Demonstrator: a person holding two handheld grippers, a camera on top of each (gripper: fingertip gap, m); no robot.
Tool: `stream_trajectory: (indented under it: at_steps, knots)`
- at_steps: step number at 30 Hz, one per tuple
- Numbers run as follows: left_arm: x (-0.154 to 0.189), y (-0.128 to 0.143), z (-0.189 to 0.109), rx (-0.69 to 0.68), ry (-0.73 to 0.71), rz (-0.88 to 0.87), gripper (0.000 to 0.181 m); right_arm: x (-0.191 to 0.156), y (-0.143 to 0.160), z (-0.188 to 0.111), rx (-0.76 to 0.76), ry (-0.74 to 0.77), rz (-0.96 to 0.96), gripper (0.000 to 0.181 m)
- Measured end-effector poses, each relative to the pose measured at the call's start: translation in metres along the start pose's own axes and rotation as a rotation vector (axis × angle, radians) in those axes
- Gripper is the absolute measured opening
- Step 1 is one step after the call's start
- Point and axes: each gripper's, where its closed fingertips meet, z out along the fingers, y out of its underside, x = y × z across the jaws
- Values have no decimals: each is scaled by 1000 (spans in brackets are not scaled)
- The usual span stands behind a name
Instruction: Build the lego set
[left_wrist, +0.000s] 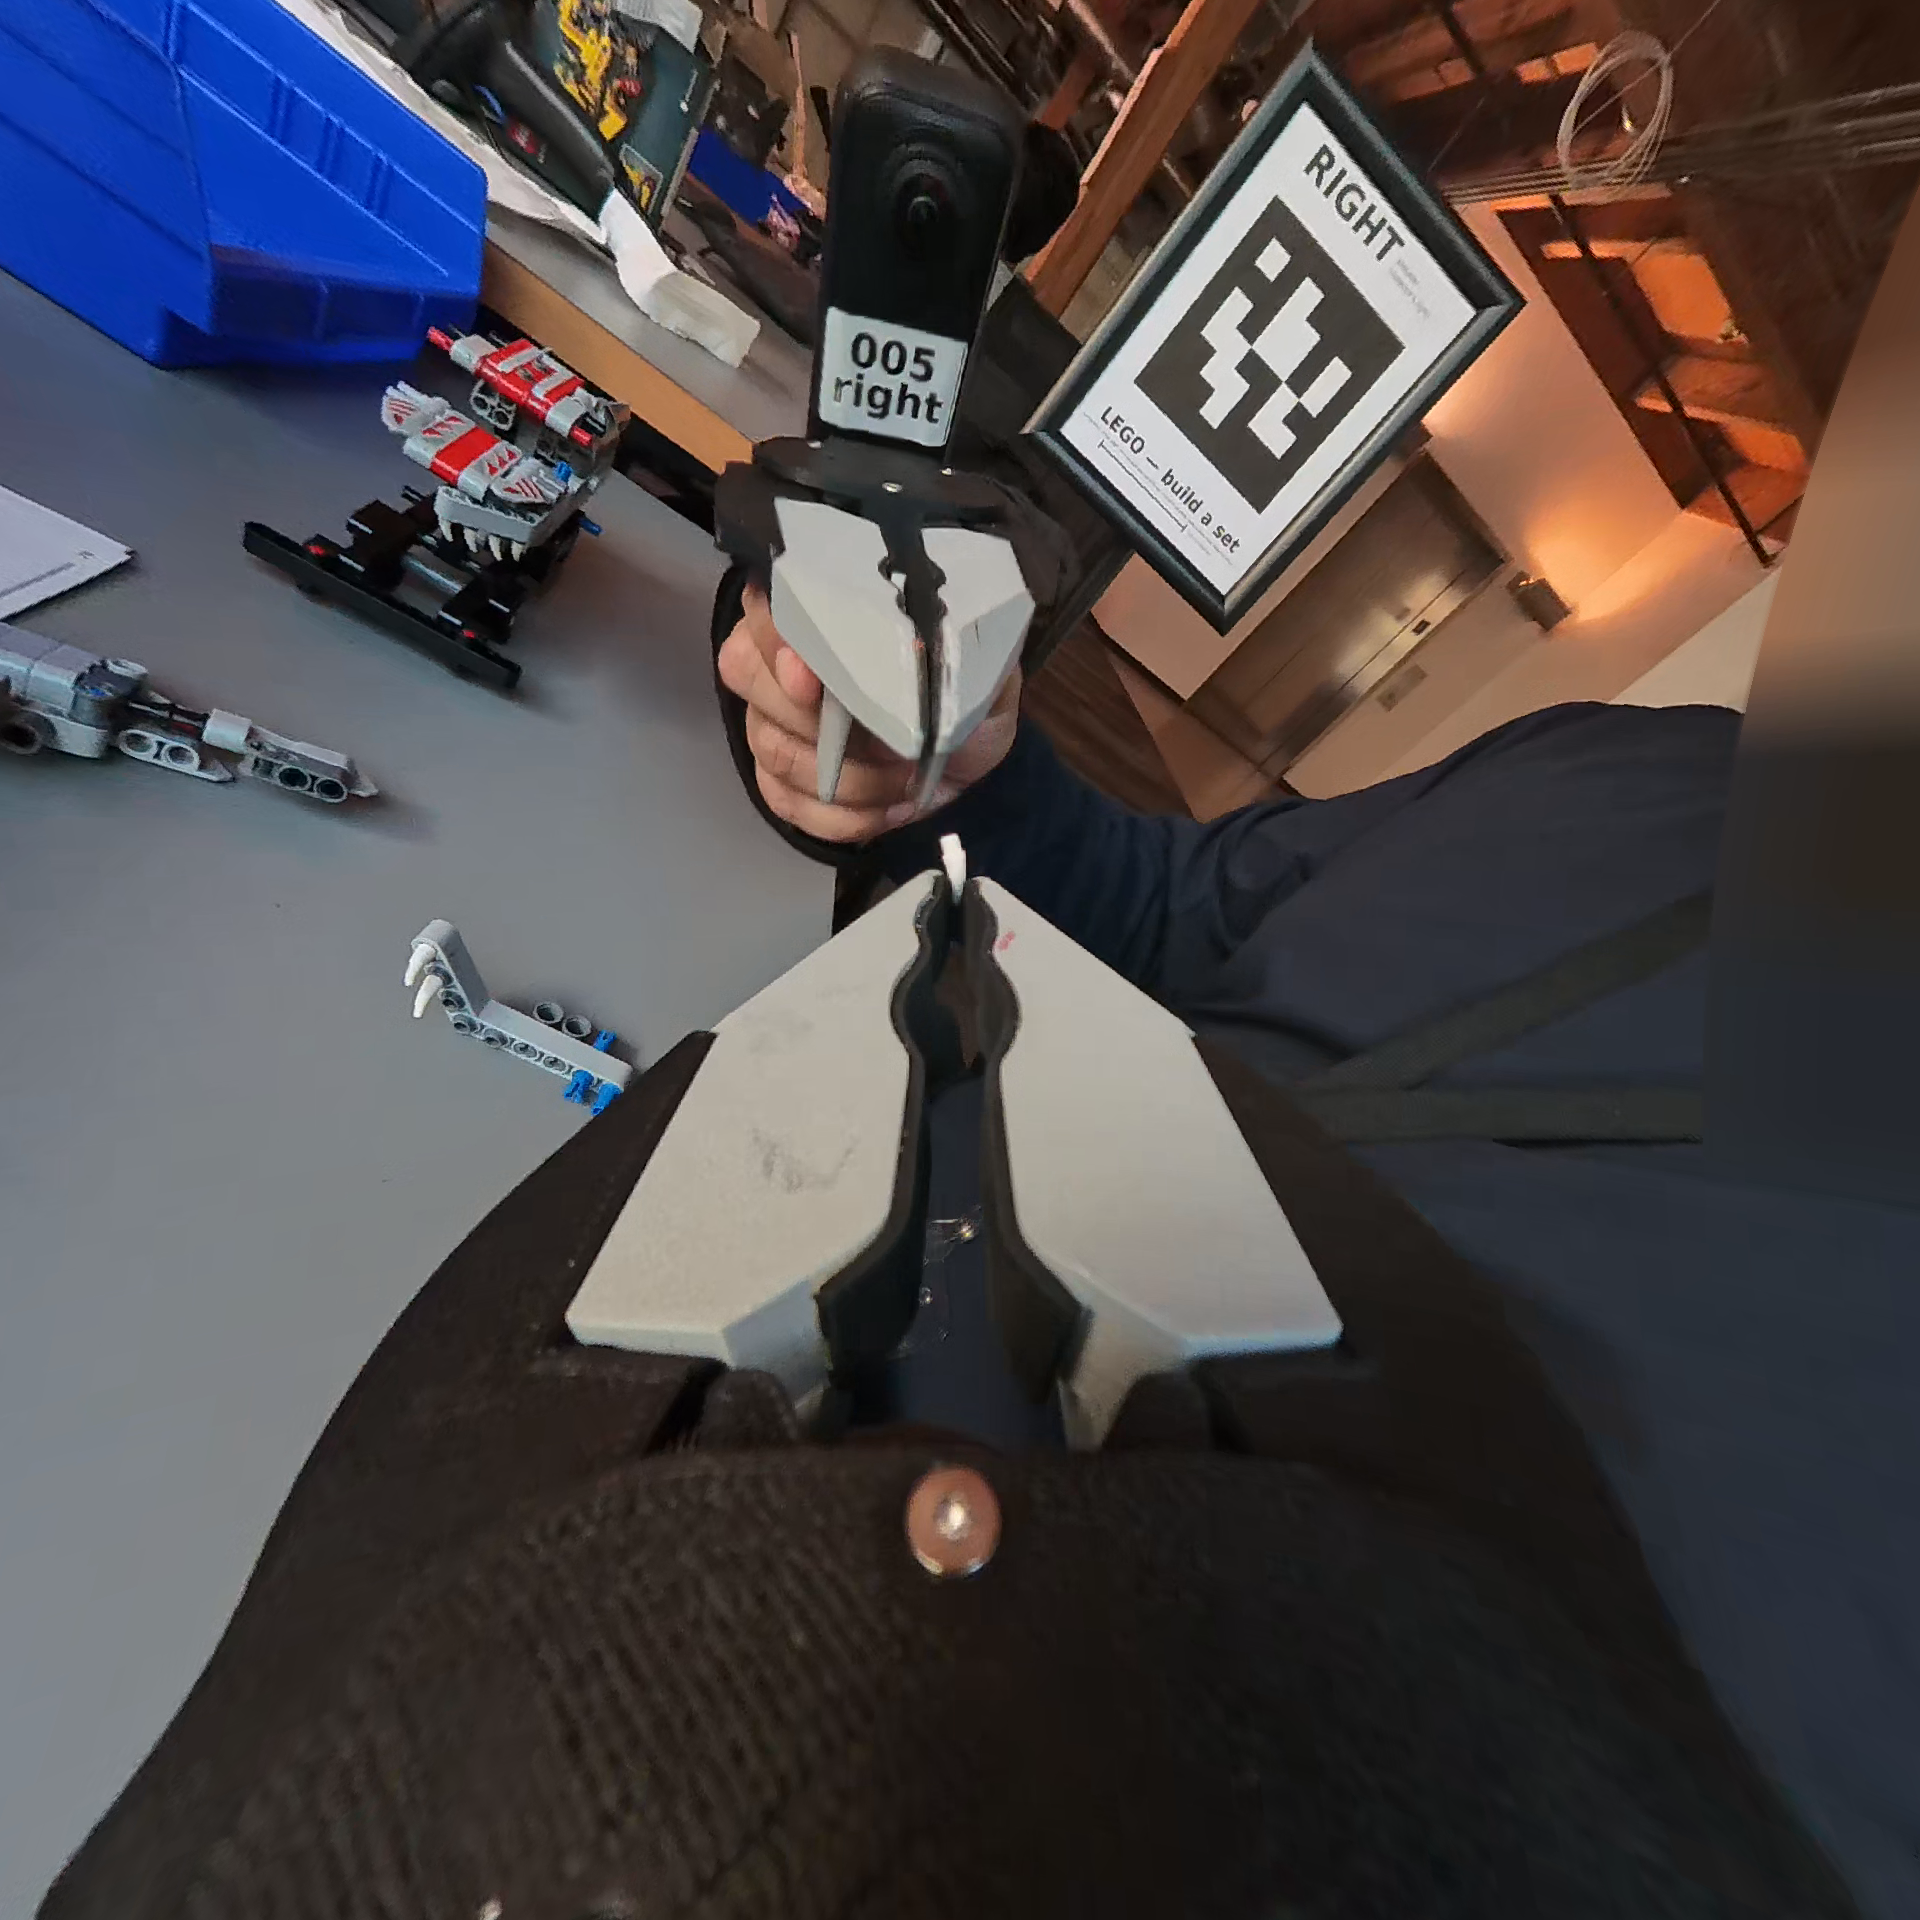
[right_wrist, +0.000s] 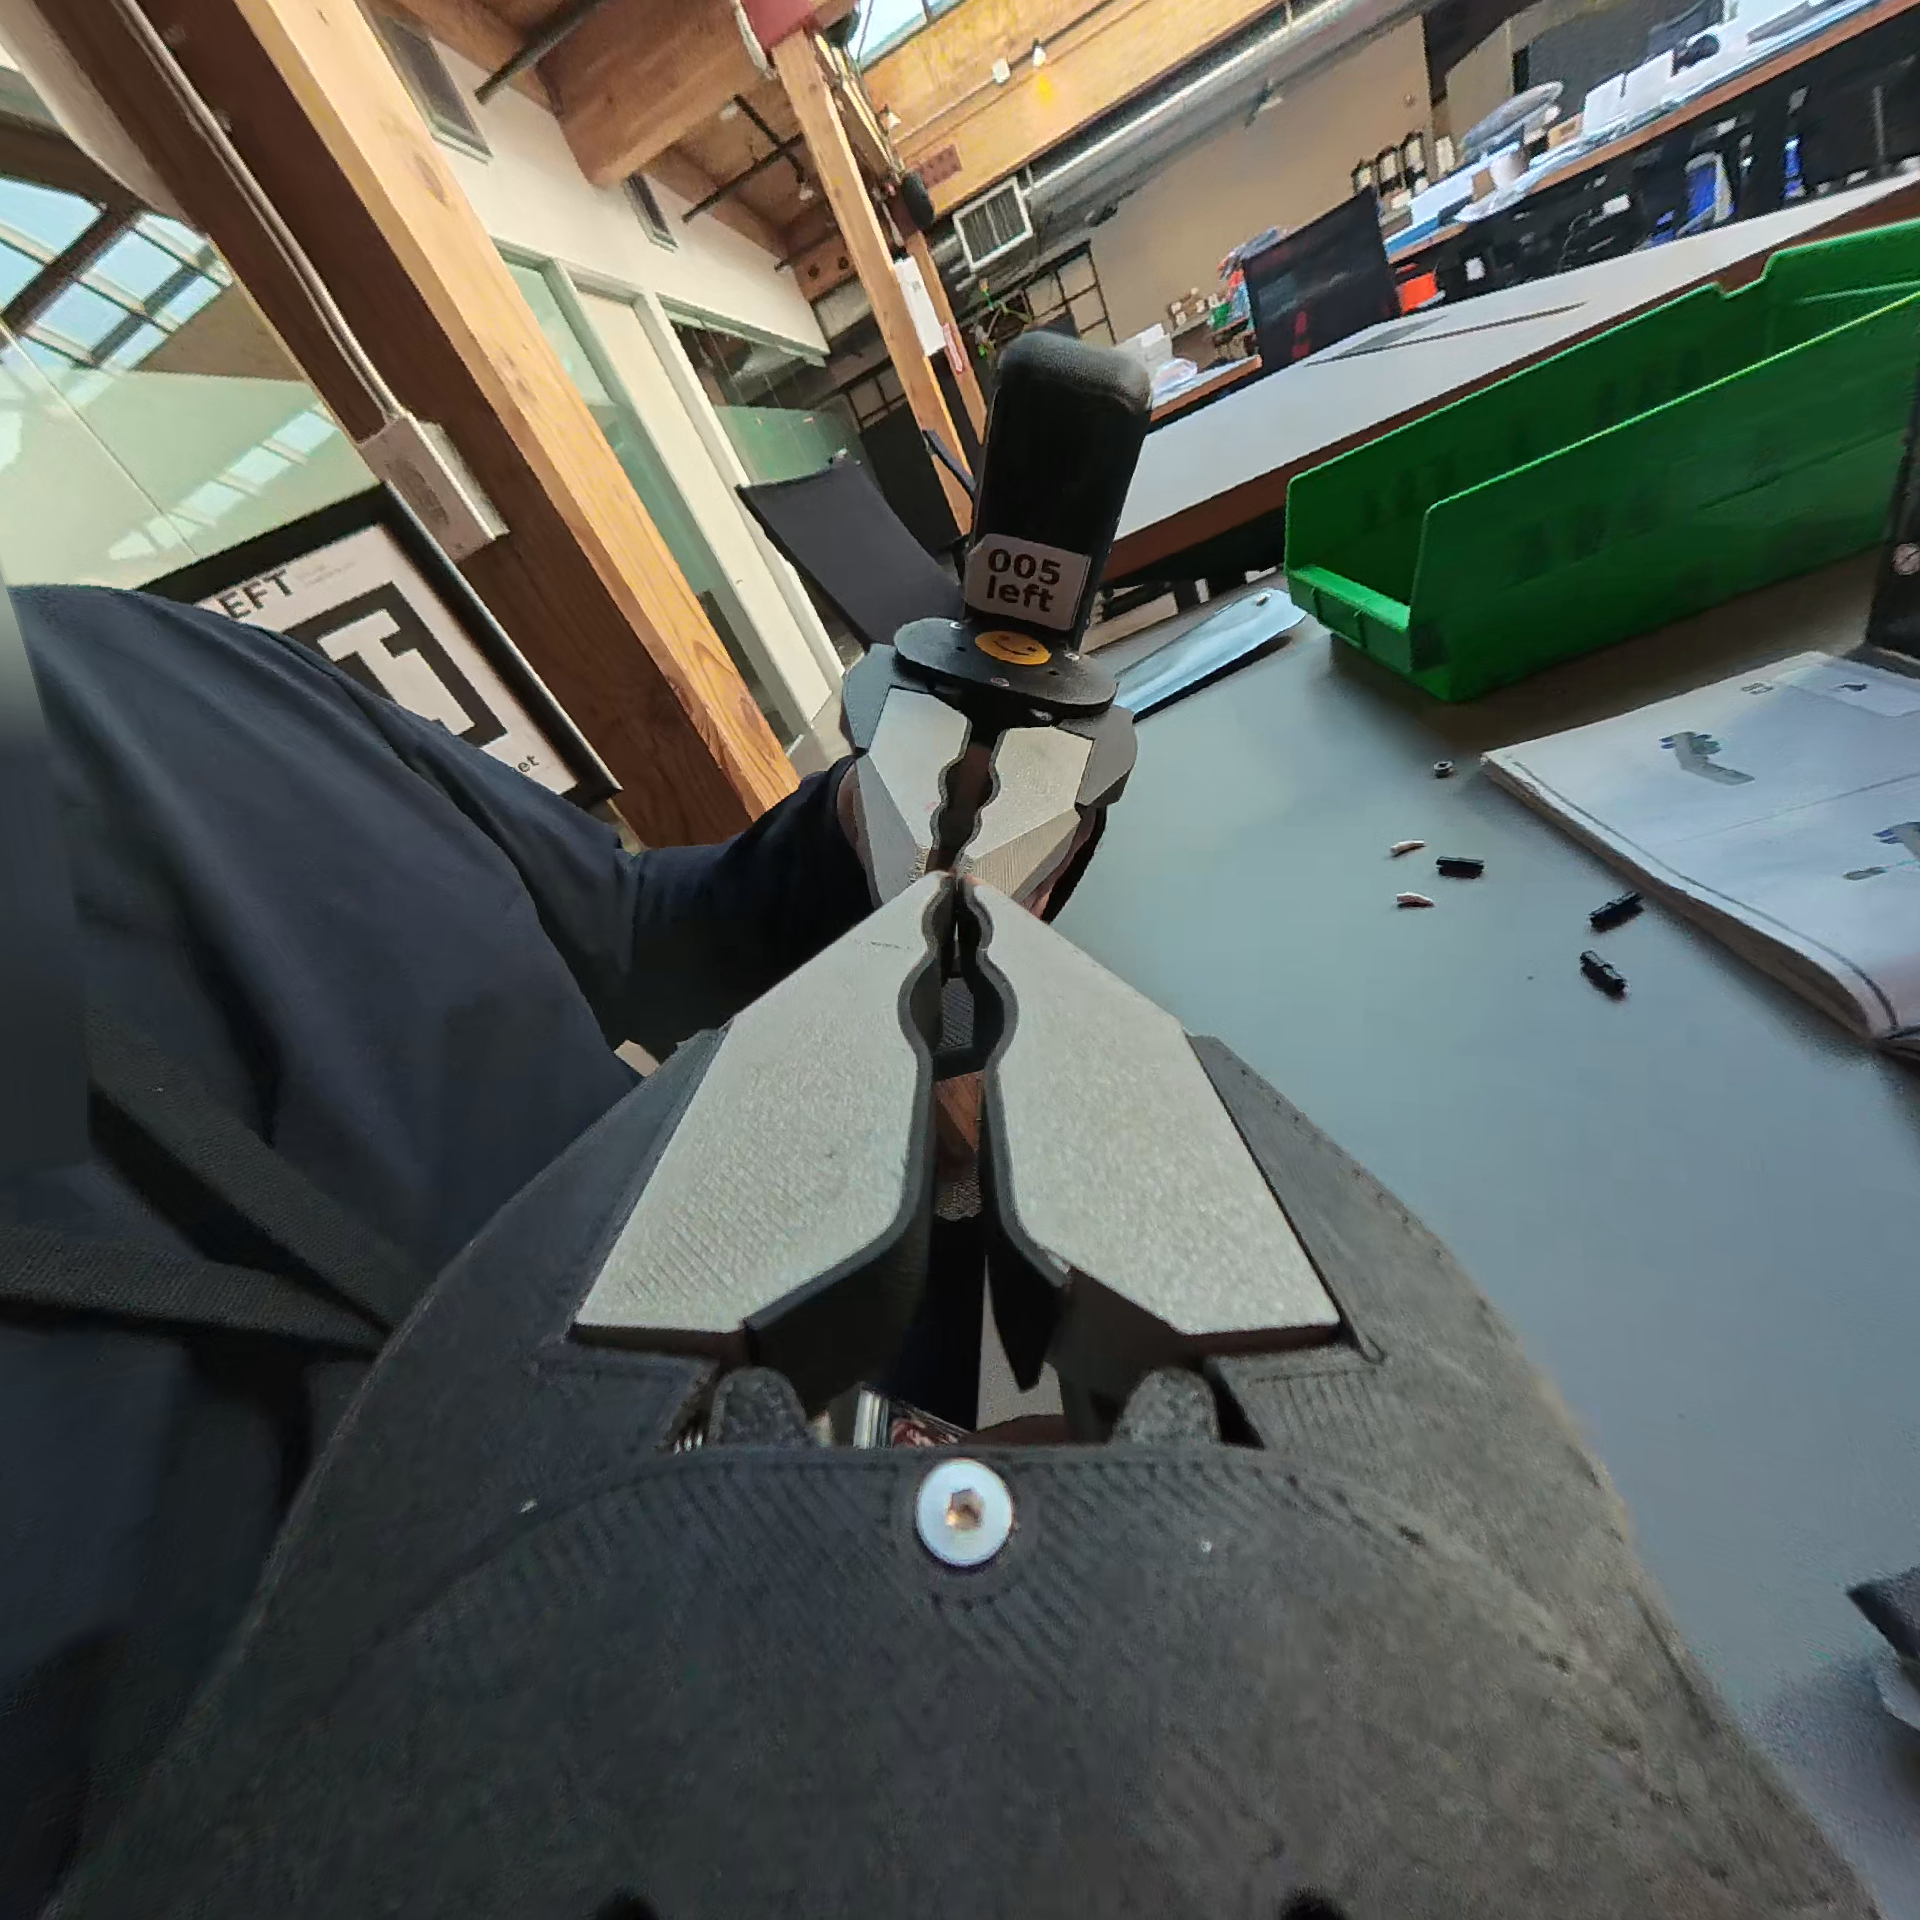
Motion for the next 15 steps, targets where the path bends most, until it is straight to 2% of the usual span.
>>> stream_trajectory:
  at_steps: [3, 9, 15]
  knots:
    - [-8, 2, 2, -10, -12, -27, 0, 5, 0, -8, -14, 31, -5, 0]
    - [-5, 9, 10, -7, 86, -148, 0, -1, 18, -1, -101, -21, 10, 5]
    - [-2, 12, 11, -37, 88, -133, 0, -8, 26, 6, -144, -54, 15, 5]
